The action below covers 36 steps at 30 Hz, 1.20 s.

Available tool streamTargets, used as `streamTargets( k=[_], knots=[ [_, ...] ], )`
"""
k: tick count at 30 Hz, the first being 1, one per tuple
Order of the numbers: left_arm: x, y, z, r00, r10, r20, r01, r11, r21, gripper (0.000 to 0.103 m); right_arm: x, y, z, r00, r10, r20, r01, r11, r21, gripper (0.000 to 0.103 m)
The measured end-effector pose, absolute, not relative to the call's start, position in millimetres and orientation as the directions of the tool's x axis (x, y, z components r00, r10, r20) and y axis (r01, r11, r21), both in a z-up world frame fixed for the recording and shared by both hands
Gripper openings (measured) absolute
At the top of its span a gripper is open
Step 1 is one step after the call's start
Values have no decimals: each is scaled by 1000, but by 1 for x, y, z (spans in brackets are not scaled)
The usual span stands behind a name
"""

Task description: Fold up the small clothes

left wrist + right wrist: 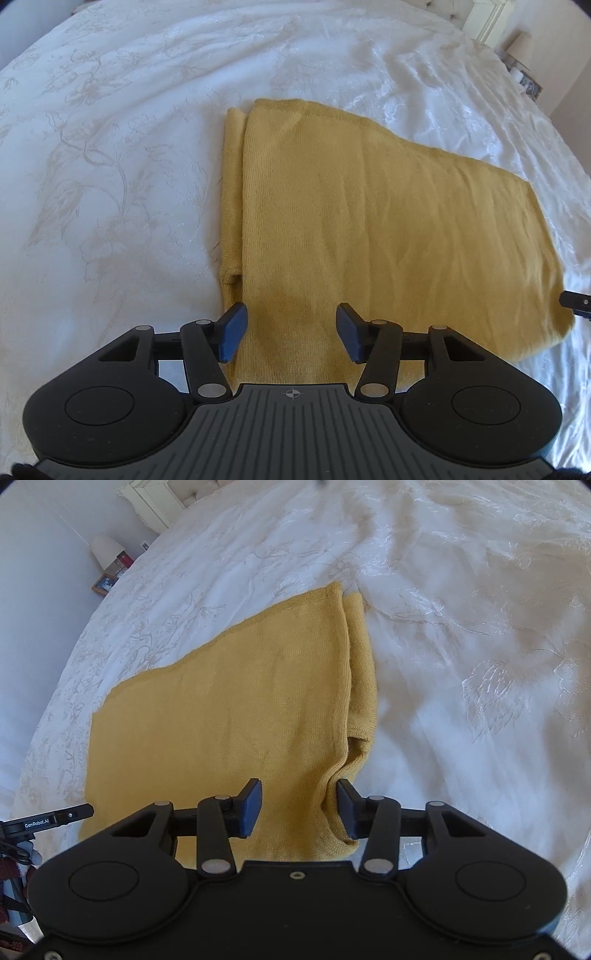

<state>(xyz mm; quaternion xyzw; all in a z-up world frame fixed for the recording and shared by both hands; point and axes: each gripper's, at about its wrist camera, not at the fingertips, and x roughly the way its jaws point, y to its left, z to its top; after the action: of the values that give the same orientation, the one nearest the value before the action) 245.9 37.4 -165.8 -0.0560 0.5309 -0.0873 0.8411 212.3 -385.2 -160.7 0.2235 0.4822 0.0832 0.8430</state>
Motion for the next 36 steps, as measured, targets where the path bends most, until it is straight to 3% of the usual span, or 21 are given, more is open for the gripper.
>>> streamTargets(
  k=[2,6,11,16,36],
  knots=[
    [247,38,-181,341,-207,-917,76,978,-192,56,212,-384,-162,514,359,-779,72,887,456,48],
    [245,35,-183,345,-206,-916,90,978,-186,60,209,-384,-165,498,349,-794,90,890,447,47],
    [253,29,-185,318,-189,-929,78,982,-173,68,205,-381,-156,524,212,-825,117,942,315,50],
    [254,19,-189,316,-169,-933,86,985,-149,78,207,-376,-147,547,247,-800,62,941,333,50],
    [256,15,-191,306,-147,-941,89,988,-126,85,214,-376,-166,475,312,-823,91,913,398,44]
  ],
)
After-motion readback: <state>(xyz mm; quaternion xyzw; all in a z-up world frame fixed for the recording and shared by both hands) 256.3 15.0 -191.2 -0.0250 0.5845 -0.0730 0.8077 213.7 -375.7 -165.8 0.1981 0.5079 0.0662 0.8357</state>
